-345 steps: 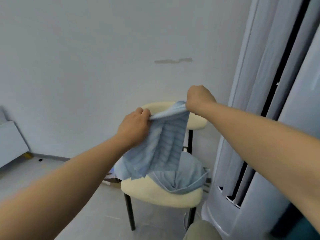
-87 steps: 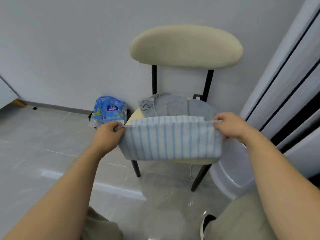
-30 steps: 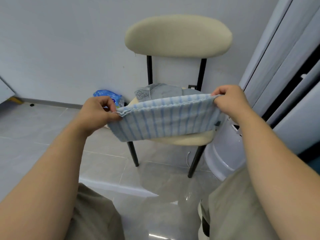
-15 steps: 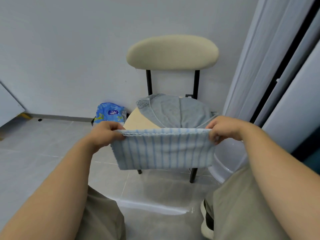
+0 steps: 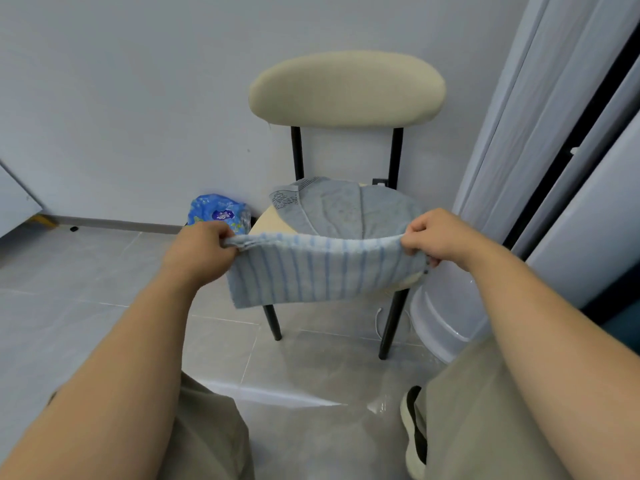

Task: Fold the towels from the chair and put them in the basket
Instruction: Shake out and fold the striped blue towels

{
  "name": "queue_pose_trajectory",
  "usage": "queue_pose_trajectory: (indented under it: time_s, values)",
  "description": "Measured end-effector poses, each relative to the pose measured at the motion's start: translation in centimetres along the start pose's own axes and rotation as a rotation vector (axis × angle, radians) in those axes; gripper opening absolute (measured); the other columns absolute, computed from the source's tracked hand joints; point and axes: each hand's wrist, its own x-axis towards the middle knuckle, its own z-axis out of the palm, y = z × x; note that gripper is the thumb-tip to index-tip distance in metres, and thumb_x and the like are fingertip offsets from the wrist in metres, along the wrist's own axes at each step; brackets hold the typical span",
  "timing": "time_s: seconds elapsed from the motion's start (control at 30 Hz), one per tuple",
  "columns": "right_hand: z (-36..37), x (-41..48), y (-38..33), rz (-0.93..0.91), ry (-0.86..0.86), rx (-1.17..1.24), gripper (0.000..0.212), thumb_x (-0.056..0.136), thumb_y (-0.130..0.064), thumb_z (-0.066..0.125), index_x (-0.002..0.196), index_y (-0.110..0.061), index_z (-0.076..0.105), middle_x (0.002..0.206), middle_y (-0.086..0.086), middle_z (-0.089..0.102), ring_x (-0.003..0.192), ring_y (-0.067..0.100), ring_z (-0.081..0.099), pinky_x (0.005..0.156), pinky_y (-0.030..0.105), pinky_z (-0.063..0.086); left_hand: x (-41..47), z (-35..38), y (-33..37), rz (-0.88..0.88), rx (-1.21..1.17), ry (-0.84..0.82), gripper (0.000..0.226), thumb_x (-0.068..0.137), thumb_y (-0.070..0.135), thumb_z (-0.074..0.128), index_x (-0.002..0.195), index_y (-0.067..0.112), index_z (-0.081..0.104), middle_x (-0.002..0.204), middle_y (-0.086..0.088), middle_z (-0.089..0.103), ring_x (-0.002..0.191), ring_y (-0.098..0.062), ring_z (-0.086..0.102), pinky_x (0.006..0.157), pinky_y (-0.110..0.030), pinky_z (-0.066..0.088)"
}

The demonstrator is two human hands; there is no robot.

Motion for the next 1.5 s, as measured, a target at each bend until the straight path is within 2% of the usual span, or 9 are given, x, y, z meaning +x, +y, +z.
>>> queue_pose_trajectory:
  time_s: [0.17,0.3,0.43,0.63,0.77,0.93,1.07,1.33,1.5]
  values:
    - [0.7,0.4,-0.1,-0.013,-0.083,-0.077,0.014,0.074,-0.015,0.068,0.064,-0.004,0.068,0.058,0.008,0.055,0.055,0.023,0.055,0.06,0.039,0.058,-0.2,0.2,-0.1,-0.124,-0.009,-0.471,0.018,0.082,0.022,0.07,0.068,0.013,0.062,0.058,-0.007,0.061,0.043,-0.018,0.049,0.049,-0.025,0.039]
    - [0.6,0.9,-0.5,-0.012,0.012,-0.175,0.024,0.076,-0.025,0.067,0.06,-0.008,0.066,0.052,0.008,0.058,0.053,0.025,0.059,0.06,0.035,0.055,0.9,0.1,0.3,-0.2,-0.171,-0.286,0.011,0.081,0.01,0.062,0.074,0.009,0.054,0.05,-0.009,0.059,0.04,-0.019,0.051,0.046,-0.023,0.036]
    - [1.1,0.9,-0.6,0.017,-0.031,-0.258,0.023,0.077,-0.02,0.064,0.064,0.0,0.064,0.057,0.014,0.051,0.052,0.024,0.047,0.049,0.037,0.049,0.7,0.7,0.2,-0.355,-0.244,-0.56,0.01,0.086,0.002,0.064,0.087,0.009,0.056,0.073,-0.015,0.059,0.045,-0.021,0.061,0.043,-0.021,0.037]
    - [0.7,2.5,0.3,0.067,0.009,-0.017,0.016,0.072,-0.008,0.058,0.059,-0.012,0.05,0.057,0.007,0.033,0.053,0.021,0.026,0.047,0.025,0.023,1.6,-0.1,0.0,-0.62,-0.61,-0.591,0.028,0.091,0.014,0.062,0.119,0.01,0.058,0.1,-0.012,0.066,0.056,-0.029,0.072,0.034,-0.019,0.041]
    - [1.2,4.1,0.6,0.025,0.172,0.064,0.015,0.073,-0.016,0.059,0.062,-0.008,0.054,0.06,0.011,0.037,0.056,0.021,0.031,0.049,0.03,0.031,3.1,0.1,0.8,-0.651,-0.79,-0.457,0.033,0.09,0.016,0.066,0.122,0.012,0.058,0.097,-0.011,0.069,0.055,-0.028,0.072,0.037,-0.023,0.051]
    - [1.2,6.3,0.0,-0.089,0.492,0.413,0.013,0.081,-0.023,0.056,0.079,-0.024,0.069,0.075,-0.005,0.067,0.071,0.019,0.07,0.065,0.035,0.06,5.7,0.7,2.1,-0.309,-1.106,-0.031,0.012,0.092,0.009,0.066,0.103,0.005,0.06,0.103,-0.022,0.067,0.079,-0.035,0.074,0.076,-0.04,0.063]
    - [1.3,7.1,-0.2,-0.175,0.628,0.353,0.014,0.086,-0.014,0.059,0.084,-0.026,0.067,0.071,-0.013,0.06,0.065,0.007,0.054,0.058,0.021,0.042,7.1,1.8,2.6,-0.172,-1.16,0.047,0.012,0.081,0.003,0.069,0.088,0.008,0.061,0.096,-0.024,0.068,0.088,-0.03,0.072,0.086,-0.037,0.059]
    - [5.2,10.0,5.1,0.199,0.124,-0.113,0.019,0.082,-0.004,0.057,0.09,0.002,0.074,0.094,0.016,0.072,0.093,0.035,0.065,0.078,0.036,0.055,8.1,9.5,0.6,-0.537,-0.862,-0.207,0.017,0.082,0.021,0.075,0.086,0.005,0.073,0.092,-0.006,0.072,0.083,-0.022,0.062,0.073,-0.033,0.051]
    - [5.1,11.5,5.0,0.442,0.102,0.392,0.024,0.084,-0.005,0.061,0.106,-0.002,0.069,0.11,0.016,0.067,0.088,0.029,0.065,0.077,0.042,0.062,8.7,10.7,0.0,-0.665,-0.803,-0.215,0.026,0.077,-0.002,0.079,0.098,0.011,0.072,0.099,-0.008,0.064,0.089,-0.025,0.063,0.083,-0.043,0.06]
